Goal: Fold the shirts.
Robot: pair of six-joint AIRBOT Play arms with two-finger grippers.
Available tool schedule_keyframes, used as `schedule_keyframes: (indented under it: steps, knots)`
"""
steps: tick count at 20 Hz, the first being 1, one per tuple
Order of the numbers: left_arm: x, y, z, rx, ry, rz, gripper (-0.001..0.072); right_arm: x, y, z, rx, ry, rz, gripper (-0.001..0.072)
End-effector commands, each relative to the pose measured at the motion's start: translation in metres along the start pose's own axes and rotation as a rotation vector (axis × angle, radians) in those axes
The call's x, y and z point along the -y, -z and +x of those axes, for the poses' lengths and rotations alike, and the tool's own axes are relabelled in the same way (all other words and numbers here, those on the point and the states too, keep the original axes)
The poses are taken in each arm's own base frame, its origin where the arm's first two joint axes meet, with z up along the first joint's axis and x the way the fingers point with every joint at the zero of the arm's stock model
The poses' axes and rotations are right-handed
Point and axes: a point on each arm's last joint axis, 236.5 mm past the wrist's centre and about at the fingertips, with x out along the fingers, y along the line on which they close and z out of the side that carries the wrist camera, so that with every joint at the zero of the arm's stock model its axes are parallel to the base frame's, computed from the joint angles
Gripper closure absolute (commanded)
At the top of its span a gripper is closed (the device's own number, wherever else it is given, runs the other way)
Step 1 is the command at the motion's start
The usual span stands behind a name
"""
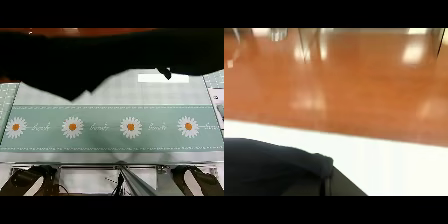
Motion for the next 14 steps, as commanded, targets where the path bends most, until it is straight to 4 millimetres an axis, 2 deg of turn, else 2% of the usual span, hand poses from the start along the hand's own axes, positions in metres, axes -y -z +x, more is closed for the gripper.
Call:
schedule_keyframes:
  steps: [1,3,4,7,10,12,14]
  knots:
    - [0.005,-0.038,-0.043,0.090,0.028,0.044,0.0684,-0.018,-0.026,-0.032,0.036,0.001,0.012,0.0687]
    - [0.005,-0.021,-0.049,0.007,0.032,0.045,0.0684,-0.021,-0.006,-0.039,-0.061,0.003,0.011,0.0687]
    - [0.004,-0.005,-0.049,-0.060,0.027,0.046,0.0684,-0.019,0.013,-0.041,-0.143,0.013,0.022,0.0687]
    - [-0.002,0.056,-0.049,-0.339,0.006,0.051,0.0684,-0.002,0.075,-0.057,-0.417,0.092,0.046,0.0687]
    - [-0.005,0.104,-0.045,-0.592,-0.009,0.072,0.0684,0.019,0.116,-0.071,-0.623,0.170,0.080,0.0687]
    - [-0.002,0.123,-0.031,-0.693,0.008,0.104,0.0684,0.015,0.140,-0.060,-0.730,0.121,0.102,0.0687]
    - [0.007,0.145,-0.012,-0.792,0.063,0.148,0.0684,0.007,0.177,-0.043,-0.884,0.050,0.101,0.0687]
